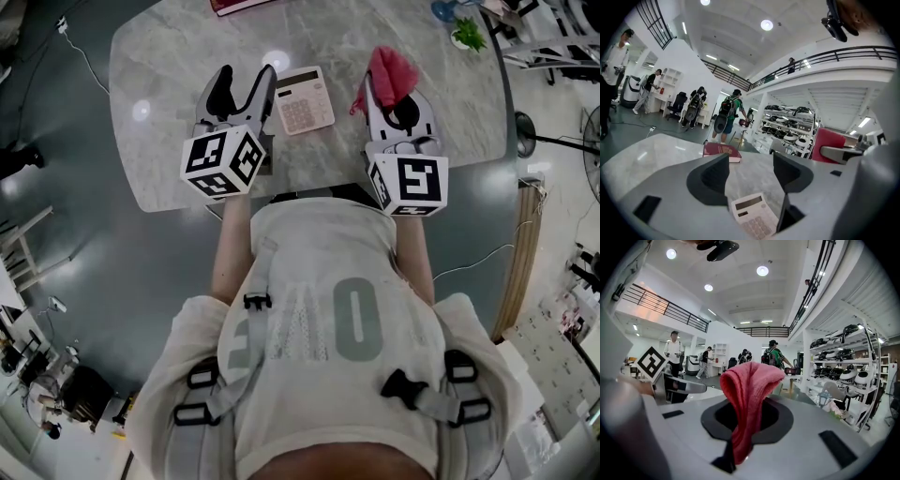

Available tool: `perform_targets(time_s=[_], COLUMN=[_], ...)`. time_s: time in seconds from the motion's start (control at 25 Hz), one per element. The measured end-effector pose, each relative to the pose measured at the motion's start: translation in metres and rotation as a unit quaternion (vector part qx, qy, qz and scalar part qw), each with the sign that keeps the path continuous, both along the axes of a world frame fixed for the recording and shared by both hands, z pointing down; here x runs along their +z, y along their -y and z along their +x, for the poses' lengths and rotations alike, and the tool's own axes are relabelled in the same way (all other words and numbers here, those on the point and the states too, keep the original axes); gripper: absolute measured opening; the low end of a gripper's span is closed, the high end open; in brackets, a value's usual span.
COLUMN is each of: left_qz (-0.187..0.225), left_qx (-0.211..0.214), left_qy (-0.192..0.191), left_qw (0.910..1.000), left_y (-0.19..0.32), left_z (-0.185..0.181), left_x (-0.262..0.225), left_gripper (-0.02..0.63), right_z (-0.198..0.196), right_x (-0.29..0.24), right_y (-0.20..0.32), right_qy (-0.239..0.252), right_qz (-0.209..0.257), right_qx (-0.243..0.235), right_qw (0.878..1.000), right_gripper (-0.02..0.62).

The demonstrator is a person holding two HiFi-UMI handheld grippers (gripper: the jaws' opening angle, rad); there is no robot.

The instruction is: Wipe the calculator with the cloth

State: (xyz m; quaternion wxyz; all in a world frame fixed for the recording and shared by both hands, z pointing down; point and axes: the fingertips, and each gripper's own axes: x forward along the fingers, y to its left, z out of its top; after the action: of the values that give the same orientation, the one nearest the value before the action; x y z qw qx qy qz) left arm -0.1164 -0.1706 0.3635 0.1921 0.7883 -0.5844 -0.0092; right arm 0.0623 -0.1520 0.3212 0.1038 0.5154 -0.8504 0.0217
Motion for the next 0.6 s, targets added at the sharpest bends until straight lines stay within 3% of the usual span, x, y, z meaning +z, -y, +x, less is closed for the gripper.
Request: perform_targets(time_s=[0.28, 0.6], left_qz=[-0.094, -0.194], left_qx=[0.015, 0.049], left_qy=[0.029, 0.067], left_qw=[0.995, 0.9774], left_y=[-0.012, -0.036], left_z=[0.009, 0.027], left_x=[0.075, 0.147], left_gripper=[0.281, 0.281], right_z=[0.0, 0.002], right_x=[0.007, 0.016], right_y=[-0.003, -0.006], right_qy=[-0.01, -0.019], right_qz=[-0.007, -0.017], right_qx=[-0.004, -0.009], right_qw=[1.0, 1.0], right_gripper=[0.057, 0.057])
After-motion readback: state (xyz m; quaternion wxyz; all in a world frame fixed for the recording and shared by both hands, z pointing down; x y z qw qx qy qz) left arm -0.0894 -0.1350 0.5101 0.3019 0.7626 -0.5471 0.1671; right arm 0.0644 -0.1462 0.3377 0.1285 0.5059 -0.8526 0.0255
